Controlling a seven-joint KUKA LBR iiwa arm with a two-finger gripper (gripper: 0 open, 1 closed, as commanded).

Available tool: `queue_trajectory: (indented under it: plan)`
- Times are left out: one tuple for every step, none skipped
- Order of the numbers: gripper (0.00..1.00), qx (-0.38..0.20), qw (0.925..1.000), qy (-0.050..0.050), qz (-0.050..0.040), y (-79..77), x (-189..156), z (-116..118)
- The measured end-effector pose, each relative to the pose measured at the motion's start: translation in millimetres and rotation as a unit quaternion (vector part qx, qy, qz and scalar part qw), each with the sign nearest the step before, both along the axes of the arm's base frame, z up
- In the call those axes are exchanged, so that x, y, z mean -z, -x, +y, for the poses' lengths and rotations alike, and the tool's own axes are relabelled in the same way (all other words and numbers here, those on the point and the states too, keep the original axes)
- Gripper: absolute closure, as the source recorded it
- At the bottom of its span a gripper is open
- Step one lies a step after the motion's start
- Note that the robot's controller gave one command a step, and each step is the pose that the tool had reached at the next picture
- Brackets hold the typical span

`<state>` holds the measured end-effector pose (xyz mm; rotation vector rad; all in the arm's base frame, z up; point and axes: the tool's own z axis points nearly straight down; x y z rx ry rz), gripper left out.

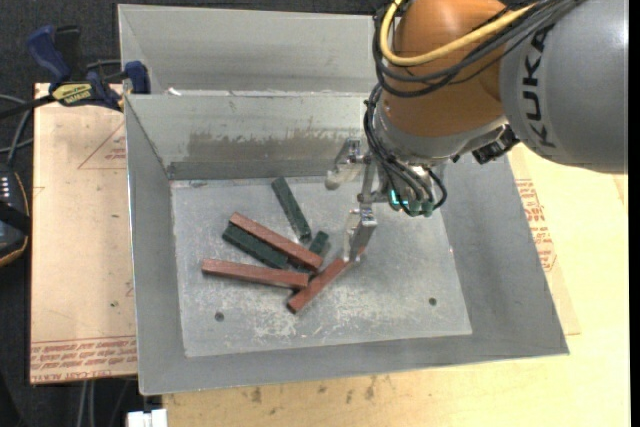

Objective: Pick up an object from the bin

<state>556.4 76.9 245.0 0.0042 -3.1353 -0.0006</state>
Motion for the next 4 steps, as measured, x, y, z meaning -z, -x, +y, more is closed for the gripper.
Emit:
queue_trajectory:
  plan:
    - [0.00, 0.000, 1.0000, 0.000, -0.0024, -0.8, -3, 0]
    - [0.00, -0.023, 0.9997, 0.000, -0.0045, -11.4, 11, -4]
    - [0.00, -0.039, 0.9992, -0.001, -0.0063, 10.7, 62, 3]
    - [0.00, -0.025, 0.9997, -0.001, -0.0055, 11.6, 122, 7]
